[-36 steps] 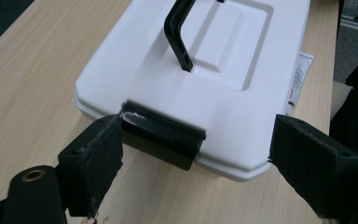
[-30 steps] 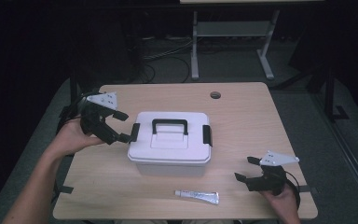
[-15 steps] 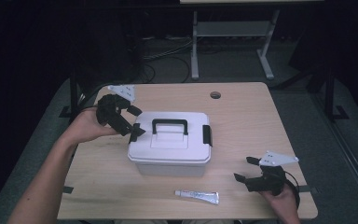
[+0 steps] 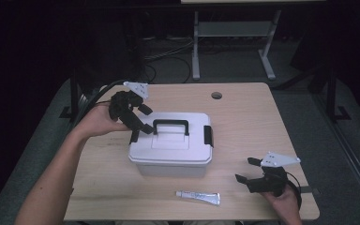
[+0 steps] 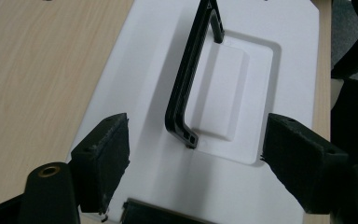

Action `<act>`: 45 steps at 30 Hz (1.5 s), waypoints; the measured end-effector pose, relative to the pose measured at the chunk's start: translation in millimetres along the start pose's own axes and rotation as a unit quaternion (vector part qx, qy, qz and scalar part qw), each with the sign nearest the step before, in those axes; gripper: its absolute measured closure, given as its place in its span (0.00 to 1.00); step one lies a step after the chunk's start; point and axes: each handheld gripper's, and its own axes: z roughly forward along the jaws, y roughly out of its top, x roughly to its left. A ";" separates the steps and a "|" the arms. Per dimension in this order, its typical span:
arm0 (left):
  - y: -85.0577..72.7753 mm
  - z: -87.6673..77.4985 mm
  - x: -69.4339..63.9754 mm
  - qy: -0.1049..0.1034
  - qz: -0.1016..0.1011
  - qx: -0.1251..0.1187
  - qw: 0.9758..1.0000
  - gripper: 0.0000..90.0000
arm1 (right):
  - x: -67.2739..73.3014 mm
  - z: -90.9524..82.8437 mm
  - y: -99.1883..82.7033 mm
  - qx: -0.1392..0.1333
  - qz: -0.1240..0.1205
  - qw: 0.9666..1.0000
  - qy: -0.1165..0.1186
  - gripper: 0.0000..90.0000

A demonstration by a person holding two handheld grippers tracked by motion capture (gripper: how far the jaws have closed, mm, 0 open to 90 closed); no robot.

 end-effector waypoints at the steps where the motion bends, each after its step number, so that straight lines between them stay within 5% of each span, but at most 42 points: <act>1: 1.3 1.5 0.7 -0.001 0.000 0.002 1.000 0.25 | 0.4 0.2 0.1 0.001 0.000 1.000 0.001 0.19; 18: 18.5 23.4 11.1 -0.029 0.006 0.029 0.999 0.37 | 1.6 -0.1 1.1 0.002 -0.003 1.000 0.004 0.19; 45: 37.1 39.7 19.2 -0.077 0.012 0.058 0.995 0.77 | 1.7 -1.2 1.0 0.005 -0.010 1.000 0.006 0.19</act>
